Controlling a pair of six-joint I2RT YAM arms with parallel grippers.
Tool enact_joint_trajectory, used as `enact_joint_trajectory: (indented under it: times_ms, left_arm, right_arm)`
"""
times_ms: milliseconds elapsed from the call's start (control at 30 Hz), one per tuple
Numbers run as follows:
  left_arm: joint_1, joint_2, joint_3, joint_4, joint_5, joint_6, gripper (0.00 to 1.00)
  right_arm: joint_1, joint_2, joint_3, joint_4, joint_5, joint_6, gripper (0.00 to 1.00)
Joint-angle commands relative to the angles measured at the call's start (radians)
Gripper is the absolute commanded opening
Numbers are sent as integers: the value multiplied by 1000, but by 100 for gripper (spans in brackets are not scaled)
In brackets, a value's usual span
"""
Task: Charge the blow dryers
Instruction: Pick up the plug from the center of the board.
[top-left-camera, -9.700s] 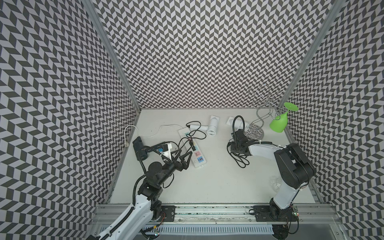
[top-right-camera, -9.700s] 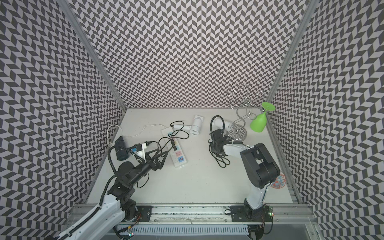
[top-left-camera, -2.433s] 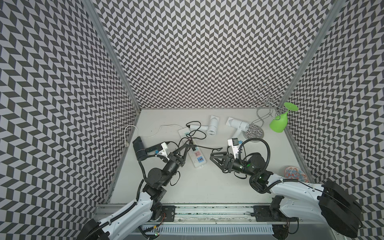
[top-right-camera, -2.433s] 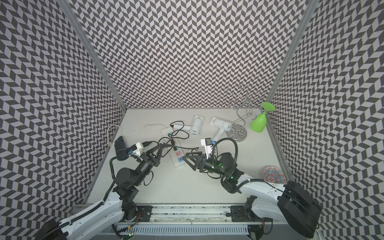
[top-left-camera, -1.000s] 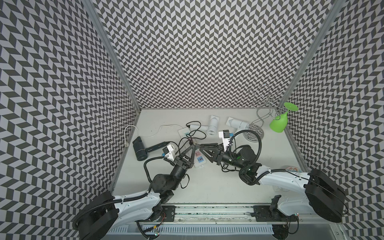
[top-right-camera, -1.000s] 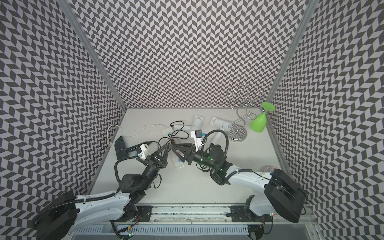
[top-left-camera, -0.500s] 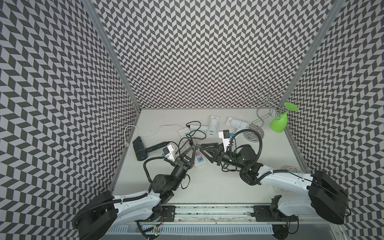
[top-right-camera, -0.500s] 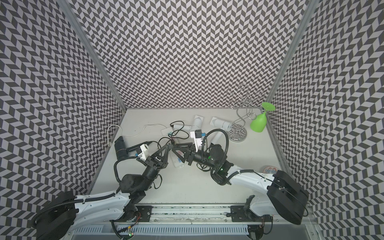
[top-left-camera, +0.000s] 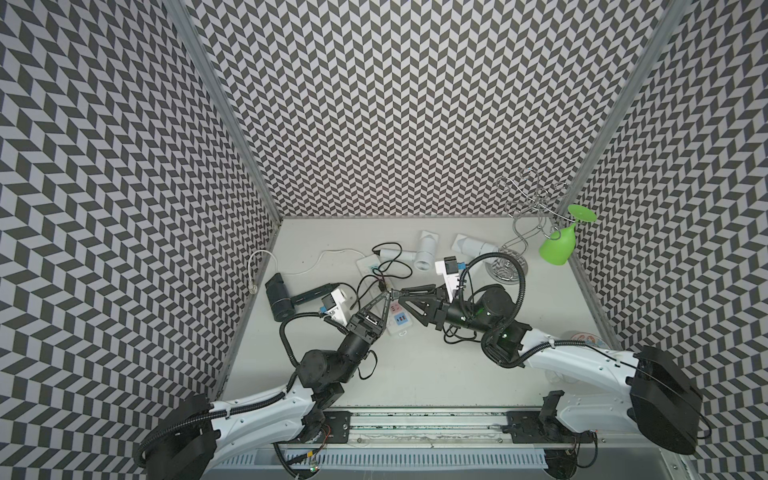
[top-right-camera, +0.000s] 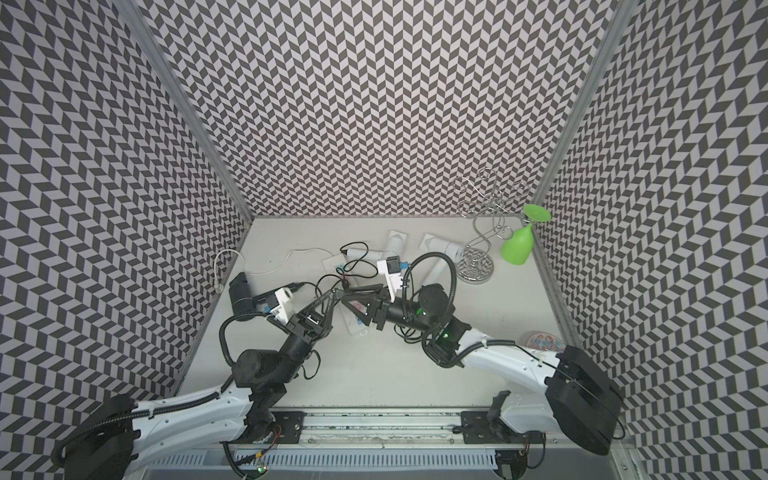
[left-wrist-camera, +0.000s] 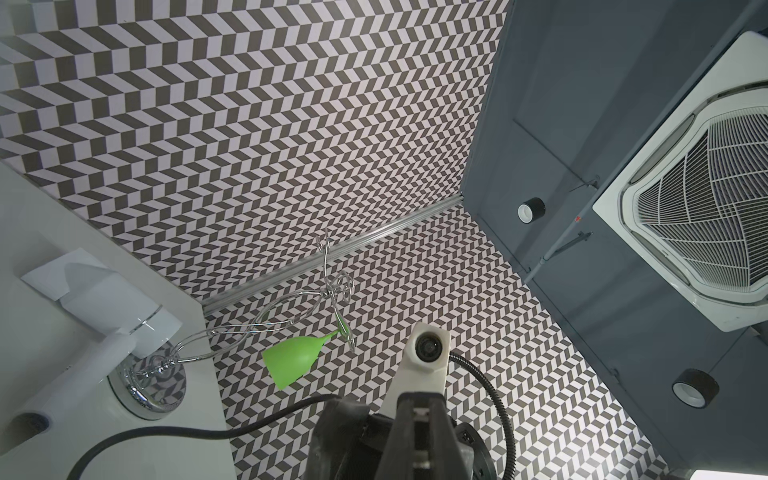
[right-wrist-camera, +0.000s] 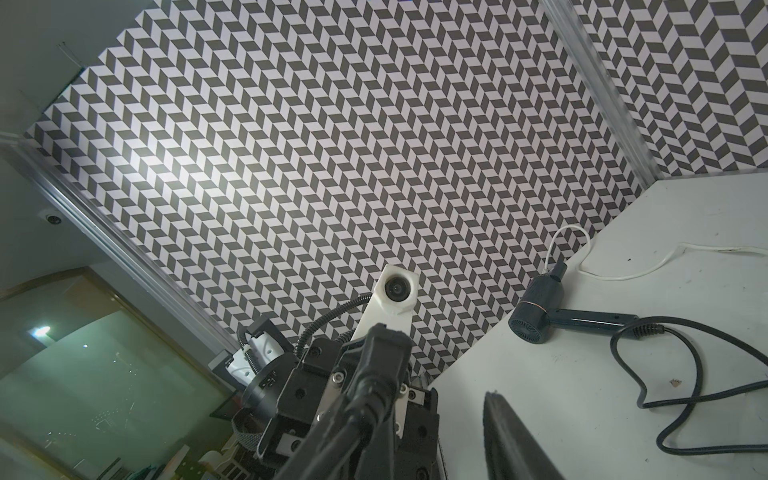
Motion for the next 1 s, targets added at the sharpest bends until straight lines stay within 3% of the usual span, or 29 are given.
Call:
enact_joint_trajectory:
  times_ms: [0,100,433,633,733,800,967]
  left_arm:
    - [-12,2,17,-84,69,33,9]
    - [-12,3,23,-97,80,32,8]
    - [3,-4,-11,-125,73,-14,8]
    - [9,-3,-11,-130,77,-14,8]
    - [11,-4,-18,-125,71,-15,8]
    - [14,-8,-26,-113,62,-17,8]
    - [36,-33,-34,-114,58,-5,8]
  right_arm:
    - [4,-30,53,-10,-61,19,32]
    - [4,-28,59,-14,-71,25,26]
    - [0,-35,33,23,-70,27,26]
    - [-7,-26,26,42,-81,36,5]
    - [-11,-26,23,43,-79,40,1]
    - [-14,-27,21,39,-79,44,6]
    - [-17,-26,-1,69,-125,85,31]
